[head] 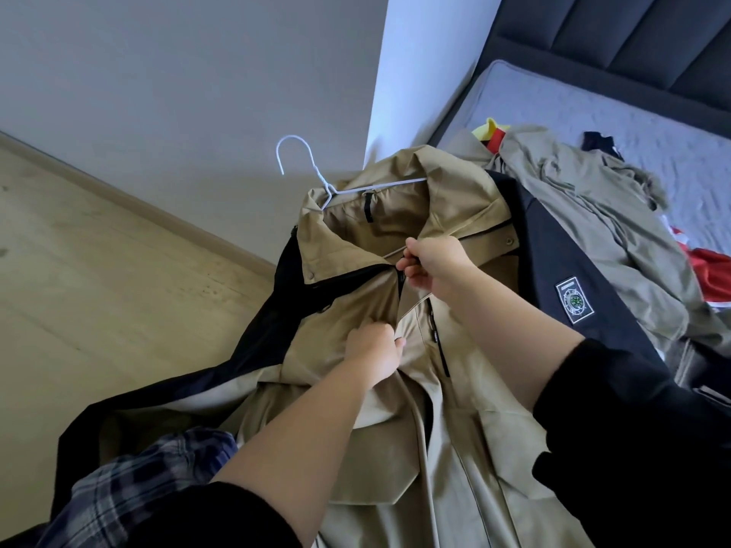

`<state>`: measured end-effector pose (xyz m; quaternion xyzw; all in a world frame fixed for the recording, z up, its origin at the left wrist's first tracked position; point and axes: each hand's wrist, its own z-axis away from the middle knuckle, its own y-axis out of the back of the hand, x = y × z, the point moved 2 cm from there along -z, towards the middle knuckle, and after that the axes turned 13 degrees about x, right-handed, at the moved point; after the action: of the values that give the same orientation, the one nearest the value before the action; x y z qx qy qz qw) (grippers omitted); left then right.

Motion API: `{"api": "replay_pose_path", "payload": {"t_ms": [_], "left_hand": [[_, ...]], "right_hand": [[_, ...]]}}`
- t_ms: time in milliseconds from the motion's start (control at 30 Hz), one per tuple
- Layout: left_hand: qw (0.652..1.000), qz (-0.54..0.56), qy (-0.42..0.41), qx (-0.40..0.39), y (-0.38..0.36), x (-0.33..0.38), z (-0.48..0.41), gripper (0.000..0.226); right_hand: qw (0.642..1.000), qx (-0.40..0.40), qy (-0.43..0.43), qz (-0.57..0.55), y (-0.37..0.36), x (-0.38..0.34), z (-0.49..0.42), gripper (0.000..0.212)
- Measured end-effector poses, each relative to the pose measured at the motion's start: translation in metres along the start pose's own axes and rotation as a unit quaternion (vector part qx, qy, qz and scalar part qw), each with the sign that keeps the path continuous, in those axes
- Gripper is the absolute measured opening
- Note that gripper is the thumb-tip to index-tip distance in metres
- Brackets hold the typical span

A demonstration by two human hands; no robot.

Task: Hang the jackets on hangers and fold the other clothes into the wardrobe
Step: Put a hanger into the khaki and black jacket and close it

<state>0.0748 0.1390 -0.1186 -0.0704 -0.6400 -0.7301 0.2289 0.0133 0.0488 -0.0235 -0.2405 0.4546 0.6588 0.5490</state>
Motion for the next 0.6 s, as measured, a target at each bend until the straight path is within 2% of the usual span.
{"api": "replay_pose_path", "payload": {"t_ms": [267,600], "left_hand": [[1.0,-0.026,-0.013,-0.003,0.004,-0.002,-0.004,0.041],[0.999,-0.02,-0.017,-0.018,0.008,-0.002,-0.002,0.042]], "right_hand": [[0.99,0.028,0.102,-0.092,-0.001,0.001,0.016,0.034],[0.987,0.015,0.15,-0.053,0.003,-0.004,0.031,0.036]]}}
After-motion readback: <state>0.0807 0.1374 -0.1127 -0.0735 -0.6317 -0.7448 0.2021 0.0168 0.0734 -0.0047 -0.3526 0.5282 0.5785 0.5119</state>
